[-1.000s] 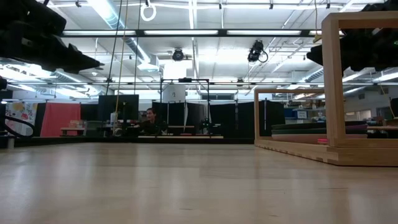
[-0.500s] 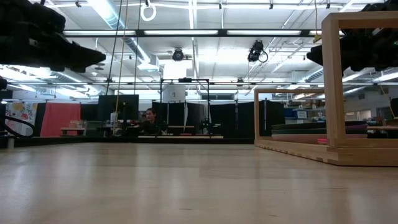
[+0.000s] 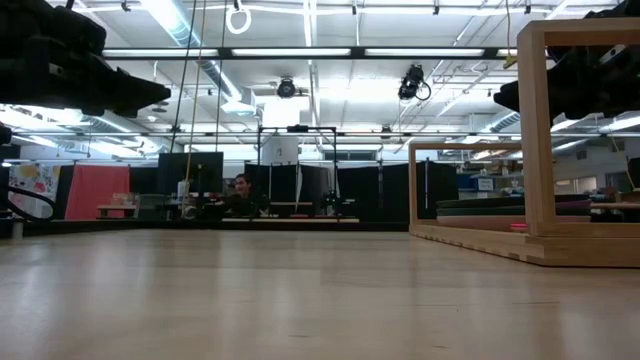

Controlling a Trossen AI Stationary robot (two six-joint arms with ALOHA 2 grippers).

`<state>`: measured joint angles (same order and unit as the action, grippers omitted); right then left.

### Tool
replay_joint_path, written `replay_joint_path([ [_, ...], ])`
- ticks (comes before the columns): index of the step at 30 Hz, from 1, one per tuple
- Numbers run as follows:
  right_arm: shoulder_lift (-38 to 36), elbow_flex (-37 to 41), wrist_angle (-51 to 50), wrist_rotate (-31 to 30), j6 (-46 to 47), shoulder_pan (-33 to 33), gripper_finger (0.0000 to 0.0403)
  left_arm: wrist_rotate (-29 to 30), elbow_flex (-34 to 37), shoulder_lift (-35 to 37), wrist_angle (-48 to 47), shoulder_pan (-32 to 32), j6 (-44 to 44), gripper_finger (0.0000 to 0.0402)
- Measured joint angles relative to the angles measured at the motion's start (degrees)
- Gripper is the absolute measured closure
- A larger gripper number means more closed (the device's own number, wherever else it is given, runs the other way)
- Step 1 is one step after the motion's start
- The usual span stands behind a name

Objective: Place and stack plates onto a shelf
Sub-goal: Return to Home Position

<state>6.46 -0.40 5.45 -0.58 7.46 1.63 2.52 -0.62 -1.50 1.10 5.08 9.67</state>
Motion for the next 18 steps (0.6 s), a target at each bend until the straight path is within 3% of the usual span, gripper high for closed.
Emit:
replay_joint_path([
  [7,0.0,0.0,0.0,0.1,4.8,0.0,0.0320,0.2,0.1,0.0,1.0,0.0,0.0,0.0299],
  [18,0.0,0.0,0.0,0.2,5.0,0.0,0.0320,0.3,0.1,0.0,3.4,0.0,0.0,0.0299],
])
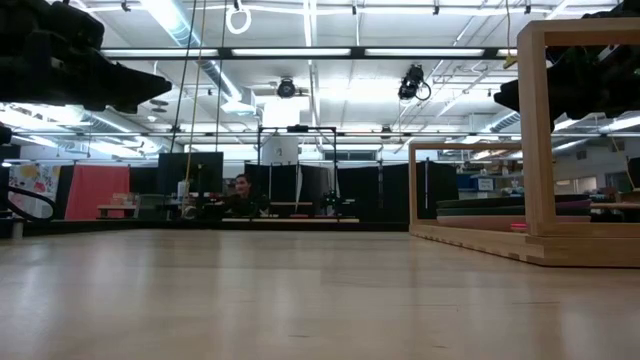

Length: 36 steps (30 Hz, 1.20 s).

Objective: Place and stack plates onto a shelf
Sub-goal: Return to Home Position

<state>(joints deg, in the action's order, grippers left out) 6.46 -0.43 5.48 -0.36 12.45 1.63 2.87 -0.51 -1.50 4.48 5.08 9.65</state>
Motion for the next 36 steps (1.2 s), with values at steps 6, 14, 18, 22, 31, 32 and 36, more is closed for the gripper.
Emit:
replay_joint_path([
  [6,0.0,0.0,0.0,0.0,0.0,0.0,0.0320,-0.1,0.0,0.0,0.2,0.0,0.0,0.0299],
  [14,0.0,0.0,0.0,0.0,-0.1,0.0,0.0320,-0.1,0.0,0.0,0.3,0.0,0.0,0.0299],
  [18,0.0,0.0,0.0,0.0,-0.1,0.0,0.0320,-0.1,0.0,1.2,0.3,-0.1,0.0,0.0299],
  [22,0.0,0.0,0.0,0.0,-0.1,0.0,0.0320,-0.1,0.0,1.4,1.2,-0.1,0.0,0.0299],
  [31,0.0,0.0,0.0,0.0,-0.1,0.0,0.0320,-0.1,0.0,1.4,1.1,-0.1,0.0,0.0299],
  [32,0.0,0.0,0.0,0.0,-0.1,0.0,0.0320,-0.1,0.0,1.4,1.1,-0.1,0.0,0.0299],
  [36,0.0,0.0,0.0,0.0,-0.1,0.0,0.0320,-0.1,0.0,1.4,1.1,0.0,0.0,0.0299],
])
